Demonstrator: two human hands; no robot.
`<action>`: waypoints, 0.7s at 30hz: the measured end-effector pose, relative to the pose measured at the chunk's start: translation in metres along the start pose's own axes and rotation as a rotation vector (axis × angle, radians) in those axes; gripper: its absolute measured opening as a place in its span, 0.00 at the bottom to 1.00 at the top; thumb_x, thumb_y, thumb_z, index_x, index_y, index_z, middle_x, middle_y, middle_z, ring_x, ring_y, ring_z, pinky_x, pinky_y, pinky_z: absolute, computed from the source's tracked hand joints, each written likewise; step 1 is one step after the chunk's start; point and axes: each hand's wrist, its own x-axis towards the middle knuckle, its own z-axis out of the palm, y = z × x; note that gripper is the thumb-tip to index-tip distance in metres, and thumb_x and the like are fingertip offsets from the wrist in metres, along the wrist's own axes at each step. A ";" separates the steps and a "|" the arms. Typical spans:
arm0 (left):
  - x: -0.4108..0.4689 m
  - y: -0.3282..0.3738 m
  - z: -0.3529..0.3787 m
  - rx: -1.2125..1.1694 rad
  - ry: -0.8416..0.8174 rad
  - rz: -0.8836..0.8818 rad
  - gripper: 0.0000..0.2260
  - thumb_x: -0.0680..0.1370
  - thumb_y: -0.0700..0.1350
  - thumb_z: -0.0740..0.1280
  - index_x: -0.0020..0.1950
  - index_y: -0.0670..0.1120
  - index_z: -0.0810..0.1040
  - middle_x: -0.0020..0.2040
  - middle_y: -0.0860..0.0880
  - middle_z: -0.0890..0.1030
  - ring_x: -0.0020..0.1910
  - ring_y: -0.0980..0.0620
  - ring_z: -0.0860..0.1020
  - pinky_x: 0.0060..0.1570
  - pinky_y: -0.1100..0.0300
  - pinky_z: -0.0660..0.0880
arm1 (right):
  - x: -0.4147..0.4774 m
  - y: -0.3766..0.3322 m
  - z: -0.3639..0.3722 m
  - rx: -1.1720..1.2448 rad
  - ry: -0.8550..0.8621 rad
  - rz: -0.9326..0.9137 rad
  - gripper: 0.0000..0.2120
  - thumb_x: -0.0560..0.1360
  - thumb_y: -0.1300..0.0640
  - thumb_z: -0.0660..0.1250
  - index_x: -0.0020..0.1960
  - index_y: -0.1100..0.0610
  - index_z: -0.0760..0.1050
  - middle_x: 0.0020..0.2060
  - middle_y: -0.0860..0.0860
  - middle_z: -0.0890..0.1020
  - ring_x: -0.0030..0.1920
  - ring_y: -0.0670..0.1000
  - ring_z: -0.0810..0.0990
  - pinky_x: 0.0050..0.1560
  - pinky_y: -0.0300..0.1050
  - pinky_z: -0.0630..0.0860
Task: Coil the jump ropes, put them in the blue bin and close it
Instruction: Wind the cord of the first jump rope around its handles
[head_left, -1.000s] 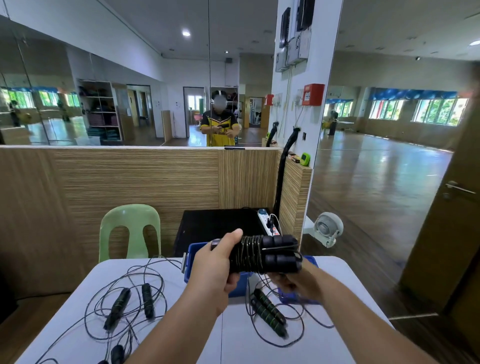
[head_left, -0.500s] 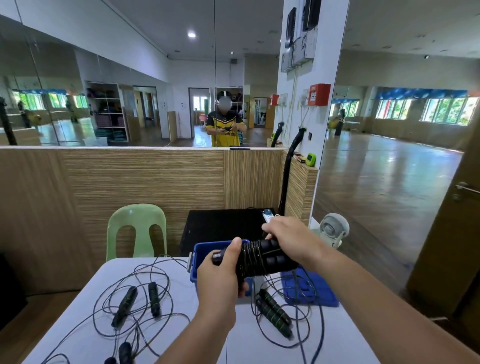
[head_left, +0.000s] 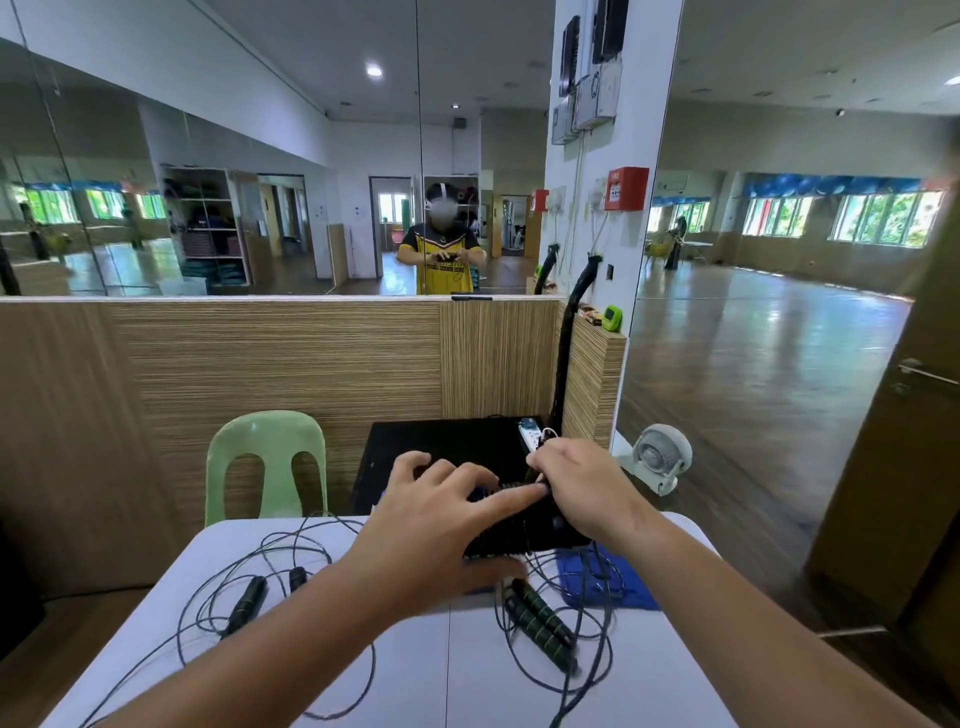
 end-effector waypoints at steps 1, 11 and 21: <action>0.002 -0.002 0.000 0.006 0.000 0.033 0.30 0.78 0.74 0.53 0.79 0.67 0.61 0.60 0.53 0.80 0.51 0.49 0.81 0.56 0.45 0.74 | -0.001 -0.002 0.000 0.017 0.003 0.005 0.16 0.82 0.56 0.61 0.36 0.57 0.72 0.32 0.52 0.74 0.30 0.48 0.75 0.25 0.38 0.73; -0.003 -0.019 0.005 -0.033 -0.008 0.180 0.24 0.81 0.71 0.48 0.77 0.71 0.63 0.55 0.49 0.79 0.42 0.51 0.80 0.31 0.58 0.76 | 0.008 -0.008 -0.010 -0.152 -0.137 -0.044 0.23 0.80 0.52 0.66 0.26 0.49 0.73 0.27 0.42 0.75 0.31 0.43 0.73 0.39 0.45 0.69; -0.005 -0.017 0.016 0.024 -0.039 0.148 0.26 0.80 0.70 0.52 0.77 0.66 0.65 0.48 0.51 0.76 0.33 0.53 0.75 0.28 0.62 0.70 | 0.004 -0.055 -0.026 -0.517 -0.163 -0.127 0.21 0.83 0.46 0.62 0.36 0.56 0.79 0.17 0.45 0.71 0.20 0.42 0.69 0.30 0.41 0.66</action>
